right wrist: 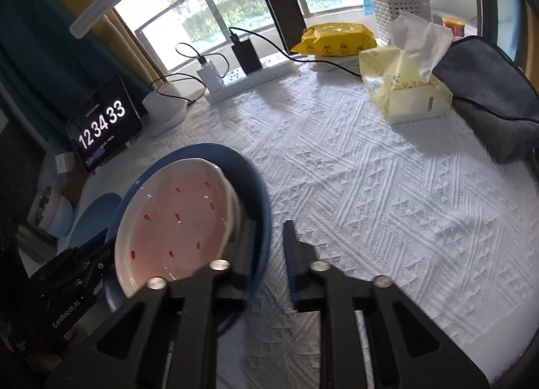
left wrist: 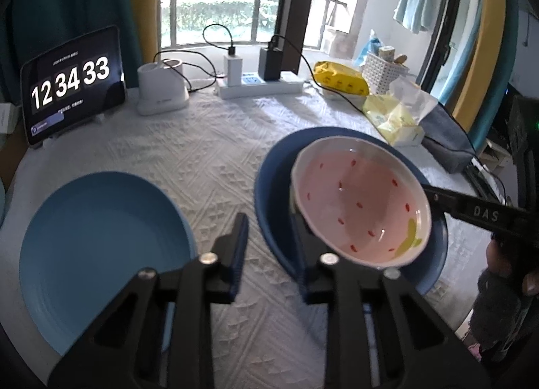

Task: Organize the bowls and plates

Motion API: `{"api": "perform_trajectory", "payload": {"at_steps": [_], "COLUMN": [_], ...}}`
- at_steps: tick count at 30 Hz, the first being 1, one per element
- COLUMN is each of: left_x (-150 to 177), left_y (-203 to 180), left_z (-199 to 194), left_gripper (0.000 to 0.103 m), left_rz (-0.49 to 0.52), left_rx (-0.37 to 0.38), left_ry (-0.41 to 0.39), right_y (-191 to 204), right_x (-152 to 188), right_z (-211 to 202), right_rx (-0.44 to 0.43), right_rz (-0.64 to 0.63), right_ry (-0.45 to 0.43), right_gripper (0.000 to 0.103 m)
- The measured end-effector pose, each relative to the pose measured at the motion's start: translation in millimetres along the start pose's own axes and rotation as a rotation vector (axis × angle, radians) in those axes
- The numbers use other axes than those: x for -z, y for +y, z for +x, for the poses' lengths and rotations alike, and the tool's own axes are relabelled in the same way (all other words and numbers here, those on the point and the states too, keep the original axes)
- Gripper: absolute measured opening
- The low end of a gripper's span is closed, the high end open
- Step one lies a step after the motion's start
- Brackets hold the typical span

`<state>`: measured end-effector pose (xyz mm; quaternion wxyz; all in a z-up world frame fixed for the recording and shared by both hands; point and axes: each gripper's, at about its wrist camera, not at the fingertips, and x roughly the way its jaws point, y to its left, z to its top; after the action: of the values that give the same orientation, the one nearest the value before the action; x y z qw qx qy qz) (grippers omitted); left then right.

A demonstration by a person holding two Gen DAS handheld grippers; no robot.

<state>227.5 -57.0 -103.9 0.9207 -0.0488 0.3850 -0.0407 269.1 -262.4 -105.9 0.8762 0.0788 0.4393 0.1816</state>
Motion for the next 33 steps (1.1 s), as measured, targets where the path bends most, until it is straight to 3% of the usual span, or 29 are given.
{"api": "perform_trajectory", "payload": {"at_steps": [19,33], "left_x": [0.7,-7.5], "left_y": [-4.6,7.8], "left_z": [-4.1,-27.0], "left_gripper": [0.017,0.017], "left_rz": [-0.010,-0.028], "left_rx": [0.050,0.061], "left_ry": [-0.002,-0.058], "right_y": [3.0,21.5], "right_x": [-0.1,-10.8], "right_z": [-12.3,-27.7], "right_rx": [0.036,0.038], "right_rz": [0.008,-0.025], "right_ry": [-0.033,-0.070], "right_gripper": [0.010,0.010]}}
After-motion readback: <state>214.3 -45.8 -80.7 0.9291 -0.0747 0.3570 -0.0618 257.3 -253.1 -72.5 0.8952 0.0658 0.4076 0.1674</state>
